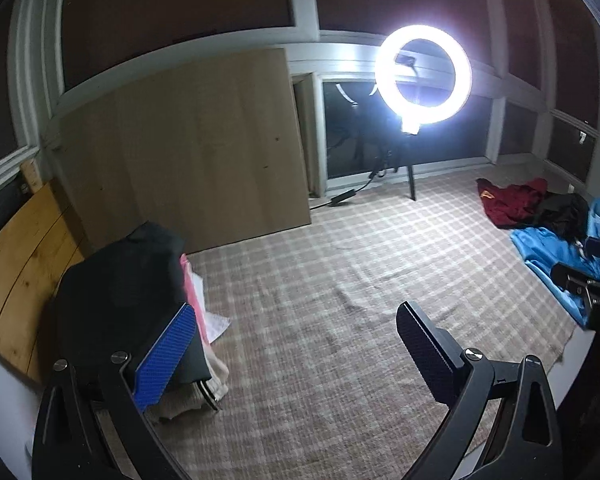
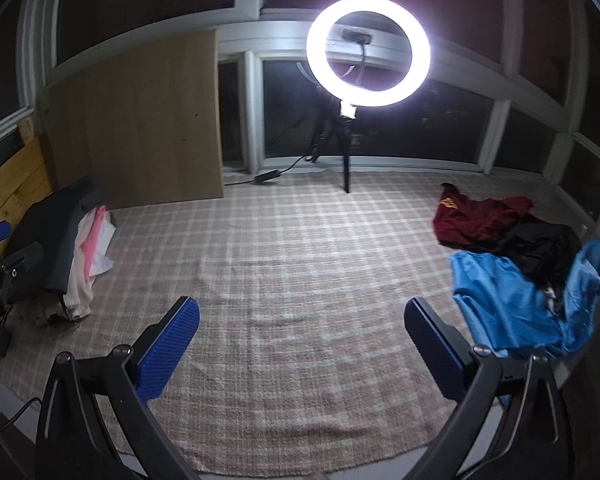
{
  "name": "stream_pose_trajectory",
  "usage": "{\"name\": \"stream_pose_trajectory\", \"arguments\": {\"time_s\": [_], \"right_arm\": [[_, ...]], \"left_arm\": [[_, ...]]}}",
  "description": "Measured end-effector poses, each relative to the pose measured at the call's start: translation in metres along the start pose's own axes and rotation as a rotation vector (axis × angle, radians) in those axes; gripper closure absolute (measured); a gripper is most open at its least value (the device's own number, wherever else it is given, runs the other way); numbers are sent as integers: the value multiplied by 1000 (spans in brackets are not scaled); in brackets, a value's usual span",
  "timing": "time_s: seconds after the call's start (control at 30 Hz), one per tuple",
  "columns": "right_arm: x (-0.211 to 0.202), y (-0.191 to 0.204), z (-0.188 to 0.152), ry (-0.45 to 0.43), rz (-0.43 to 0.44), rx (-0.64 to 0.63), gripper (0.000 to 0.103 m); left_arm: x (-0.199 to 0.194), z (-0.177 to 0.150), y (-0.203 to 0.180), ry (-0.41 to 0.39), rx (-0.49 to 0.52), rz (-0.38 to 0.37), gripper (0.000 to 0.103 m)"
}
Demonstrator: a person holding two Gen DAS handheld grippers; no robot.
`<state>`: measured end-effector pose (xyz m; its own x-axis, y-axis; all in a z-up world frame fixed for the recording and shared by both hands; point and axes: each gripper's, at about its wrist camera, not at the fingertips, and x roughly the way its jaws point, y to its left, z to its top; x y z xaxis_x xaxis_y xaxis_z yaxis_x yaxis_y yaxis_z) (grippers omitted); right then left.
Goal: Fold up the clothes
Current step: 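Move both tools toward the clothes heap beside the blue shirt, then grasp the black yellow-striped garment with the right tool and lift it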
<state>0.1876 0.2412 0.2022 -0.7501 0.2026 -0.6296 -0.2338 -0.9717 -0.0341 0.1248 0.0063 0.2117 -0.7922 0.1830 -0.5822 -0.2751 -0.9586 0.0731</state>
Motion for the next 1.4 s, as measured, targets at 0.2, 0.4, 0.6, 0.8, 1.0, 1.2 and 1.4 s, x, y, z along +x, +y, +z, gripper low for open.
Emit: {"name": "stream_pose_trajectory", "arguments": {"time_s": [0.2,0.4,0.6,0.8,1.0,1.2,1.4], "right_arm": [[-21,-13,4,-35,-113,60,0],[-34,-35,7,-46,-195,106,0],[-40,-67,5,-57,-251,145,0],[-28,-111,10,-54,-248,168,0],[-2,-168,21,-46,-217,168,0],[28,-240,33,-47,-211,167,0],[69,-325,41,-46,-203,185,0]], "left_arm": [[-7,11,-8,-34,68,-43,2],[-3,23,-35,-44,95,-73,2],[3,34,-64,-51,118,-102,2],[11,49,-99,-58,134,-106,2],[29,68,-150,-46,120,-85,2],[57,91,-209,-29,106,-87,2],[82,113,-272,-14,131,-92,2]]}}
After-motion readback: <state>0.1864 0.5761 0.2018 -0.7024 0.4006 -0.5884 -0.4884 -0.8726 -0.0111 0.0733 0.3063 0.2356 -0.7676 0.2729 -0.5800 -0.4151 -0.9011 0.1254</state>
